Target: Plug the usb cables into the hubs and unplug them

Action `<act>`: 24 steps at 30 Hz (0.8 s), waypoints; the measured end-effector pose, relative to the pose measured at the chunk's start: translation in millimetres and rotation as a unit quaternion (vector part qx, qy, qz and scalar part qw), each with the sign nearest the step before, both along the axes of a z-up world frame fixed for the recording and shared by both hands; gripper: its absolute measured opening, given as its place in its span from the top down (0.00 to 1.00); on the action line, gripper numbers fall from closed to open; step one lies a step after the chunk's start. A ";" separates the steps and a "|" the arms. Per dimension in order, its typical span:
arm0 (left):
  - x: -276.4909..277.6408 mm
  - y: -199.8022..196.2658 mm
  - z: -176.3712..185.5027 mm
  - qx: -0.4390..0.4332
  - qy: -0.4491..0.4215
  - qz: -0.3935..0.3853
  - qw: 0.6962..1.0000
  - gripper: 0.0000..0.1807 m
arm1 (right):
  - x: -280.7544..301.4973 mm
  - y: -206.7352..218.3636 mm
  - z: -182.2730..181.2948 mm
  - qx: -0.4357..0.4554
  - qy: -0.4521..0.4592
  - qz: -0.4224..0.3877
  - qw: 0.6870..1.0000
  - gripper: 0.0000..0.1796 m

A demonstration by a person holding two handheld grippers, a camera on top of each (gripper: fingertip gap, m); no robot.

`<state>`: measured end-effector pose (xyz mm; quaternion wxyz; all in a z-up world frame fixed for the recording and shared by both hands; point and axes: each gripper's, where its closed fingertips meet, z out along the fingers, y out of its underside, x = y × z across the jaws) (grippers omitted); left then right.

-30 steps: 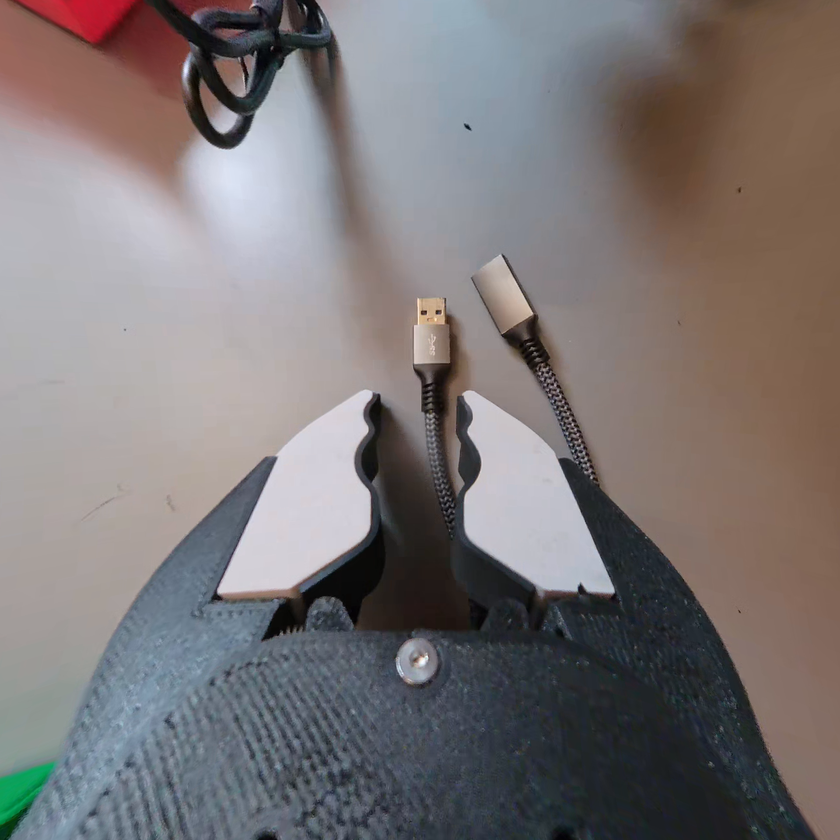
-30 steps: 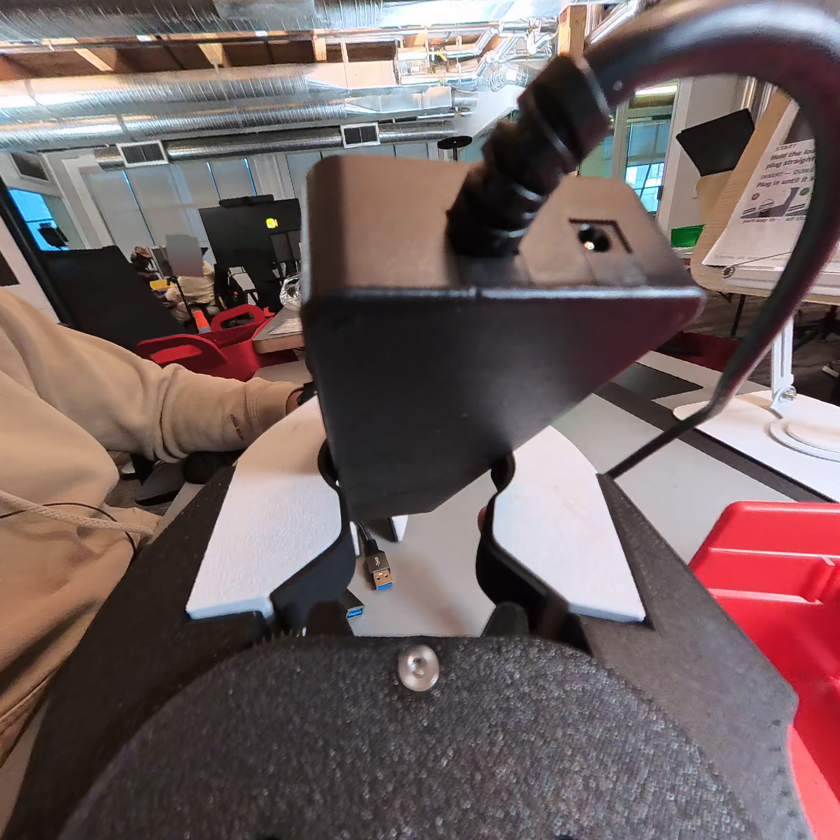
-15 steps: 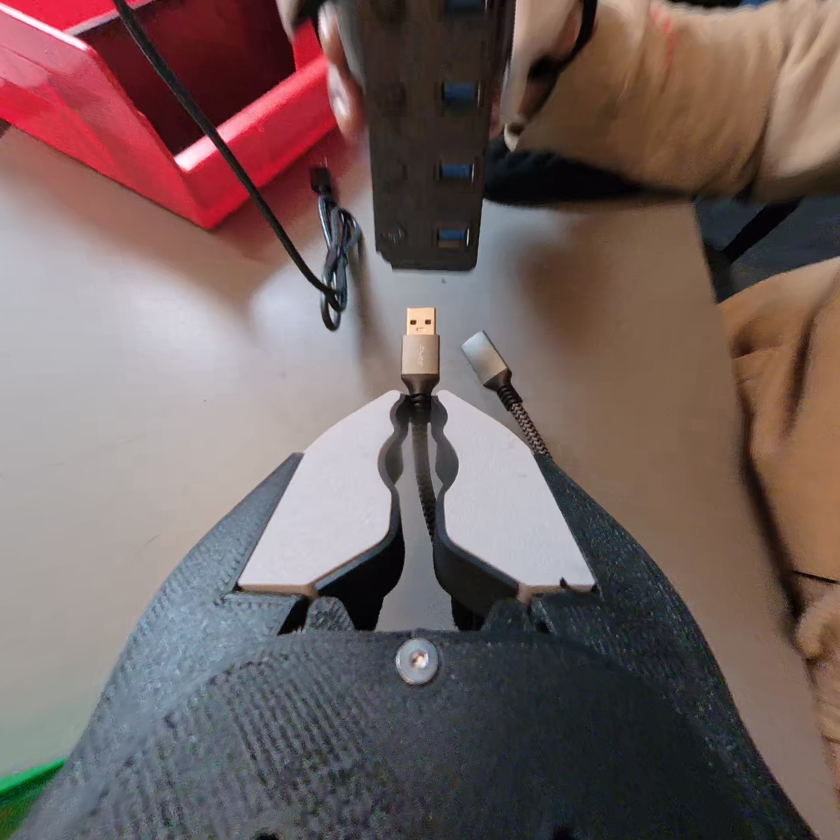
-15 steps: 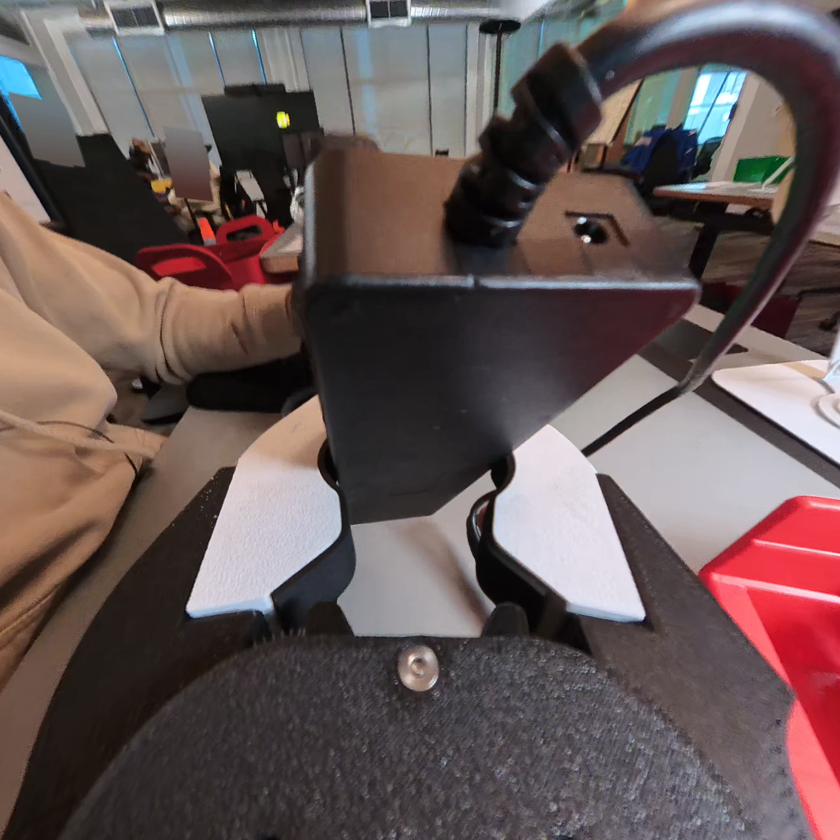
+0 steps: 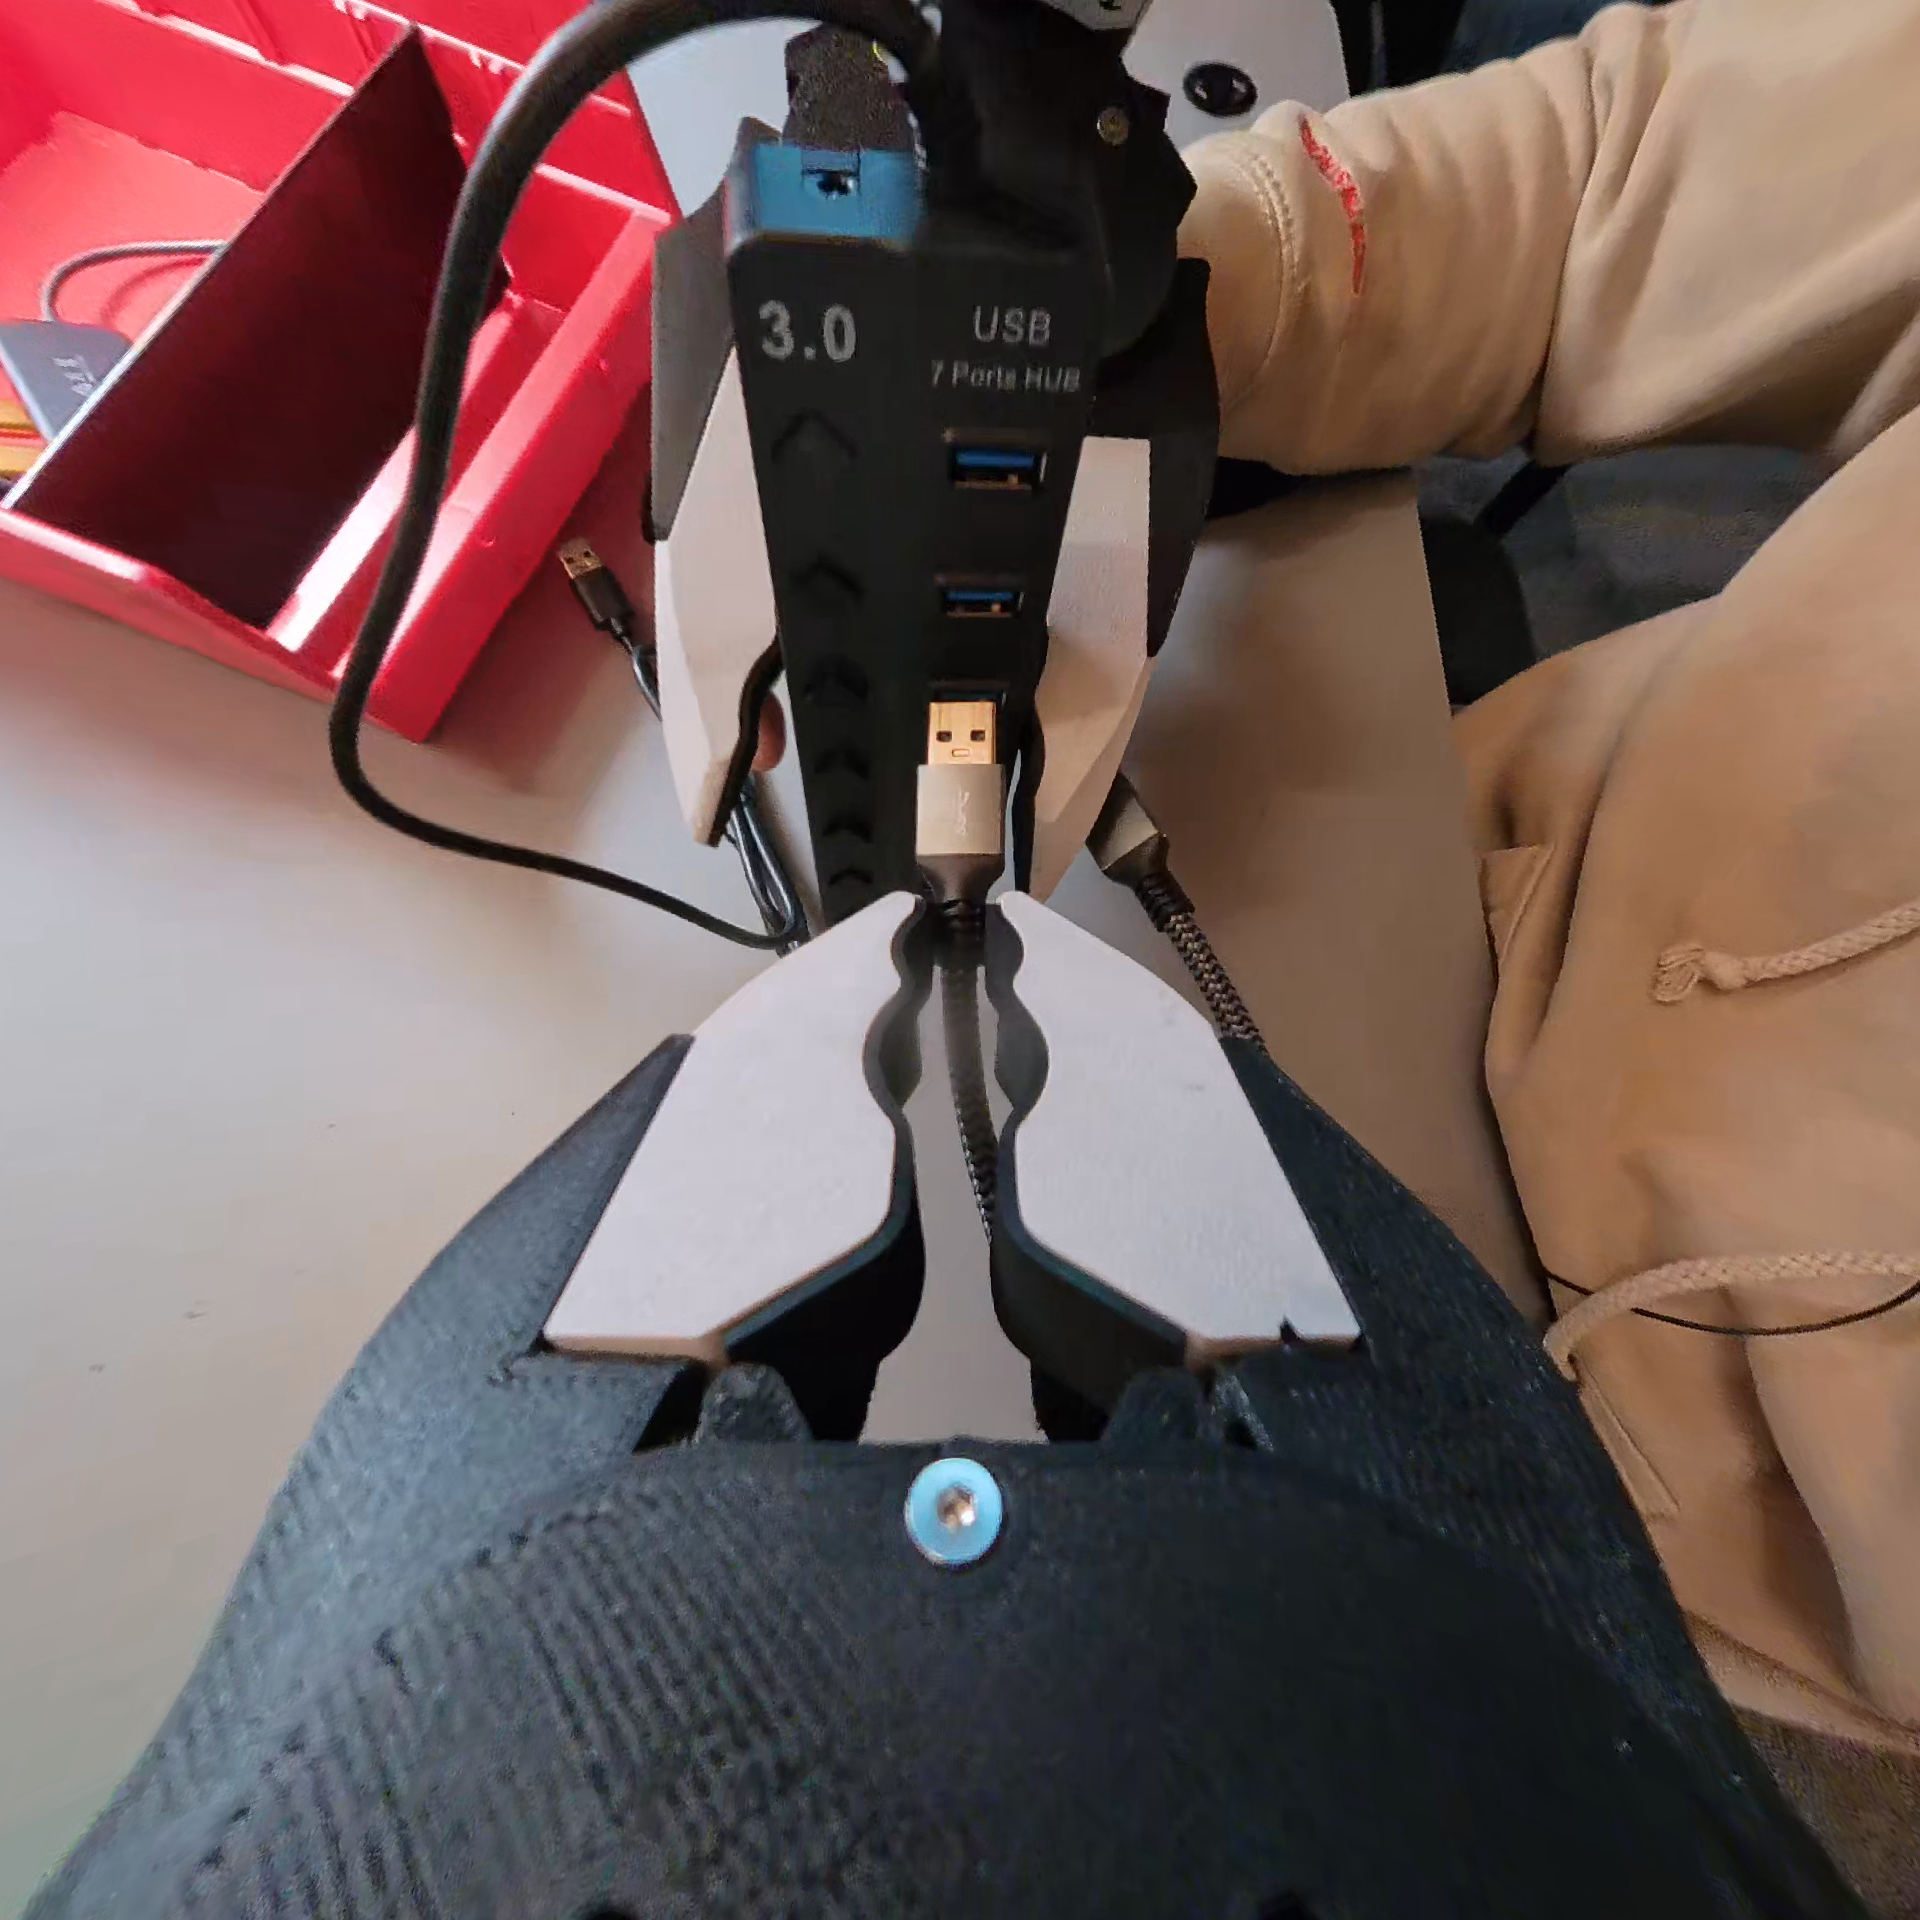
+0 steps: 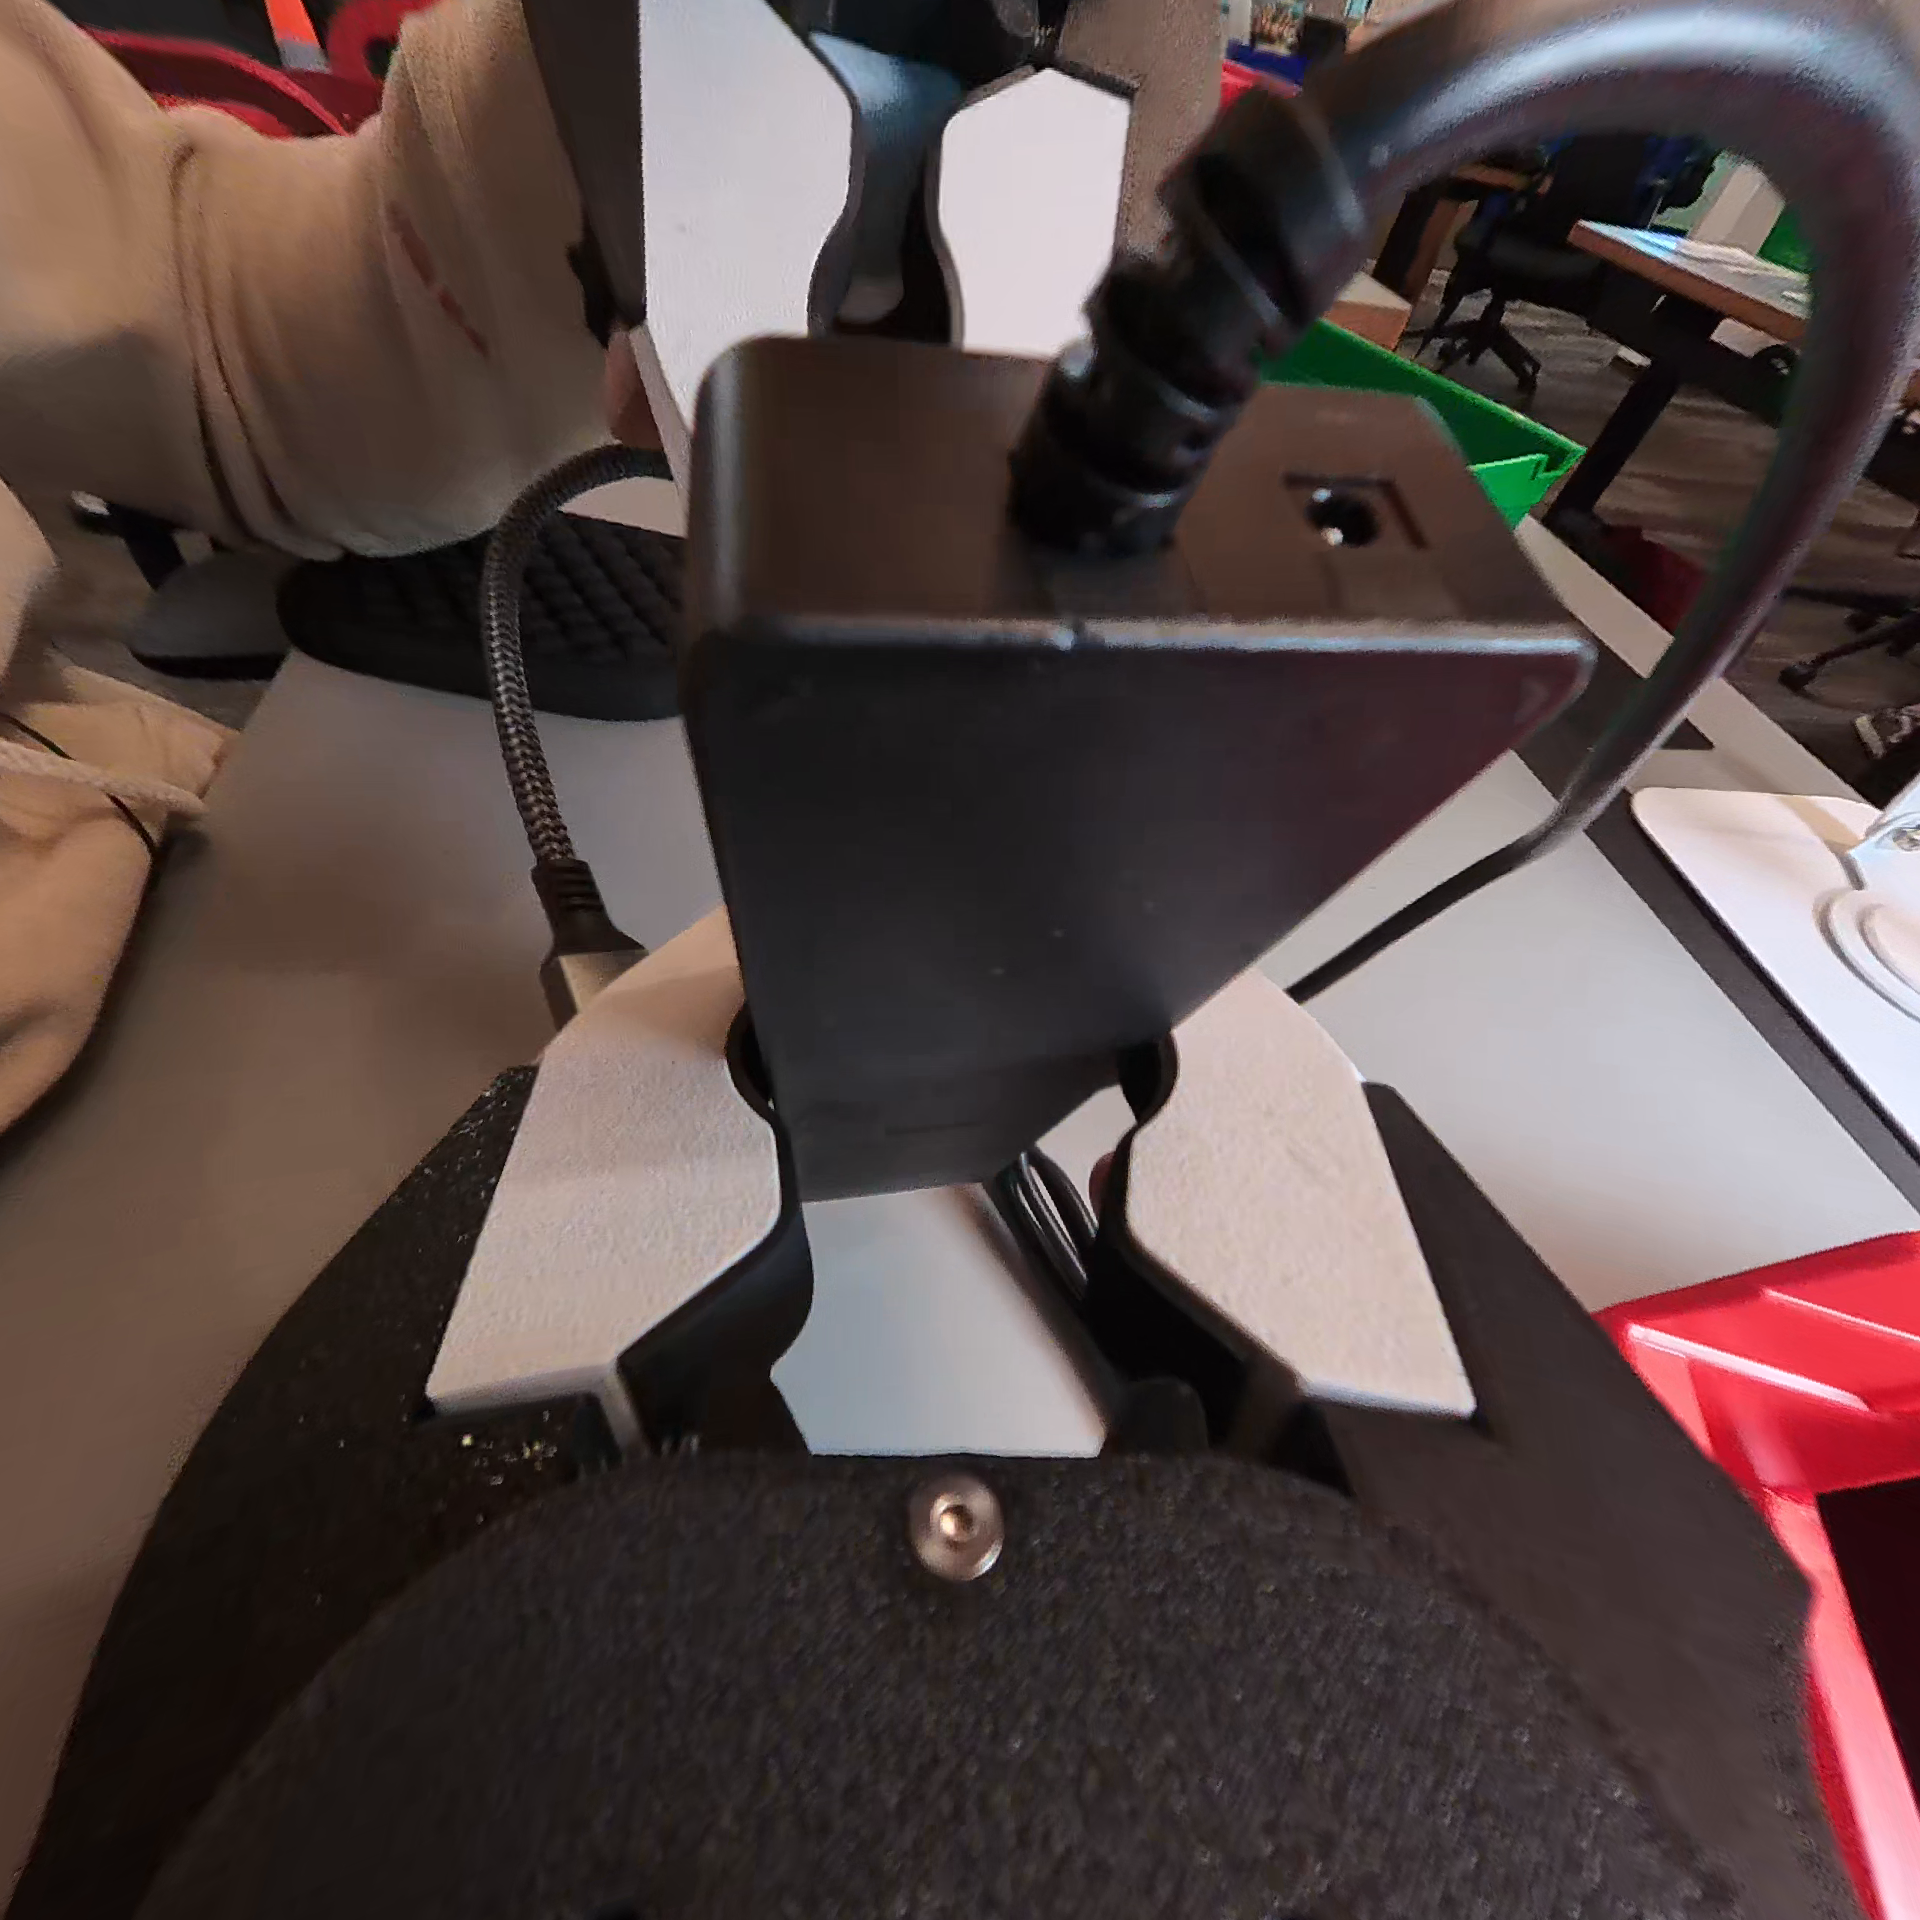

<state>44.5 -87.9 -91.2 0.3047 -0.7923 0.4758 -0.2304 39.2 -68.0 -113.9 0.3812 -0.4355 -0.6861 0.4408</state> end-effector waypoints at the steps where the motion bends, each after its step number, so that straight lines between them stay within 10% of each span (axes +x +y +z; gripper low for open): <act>1: 0.8 -0.2 -1.8 -0.007 0.012 -0.004 1.000 0.95 | 0.3 -0.1 -0.4 0.003 -0.001 0.000 1.000 0.63; 24: -3.2 -4.7 -18.8 0.029 0.142 -0.002 0.989 0.95 | -2.7 -0.8 -26.5 0.074 -0.088 -0.040 0.993 0.64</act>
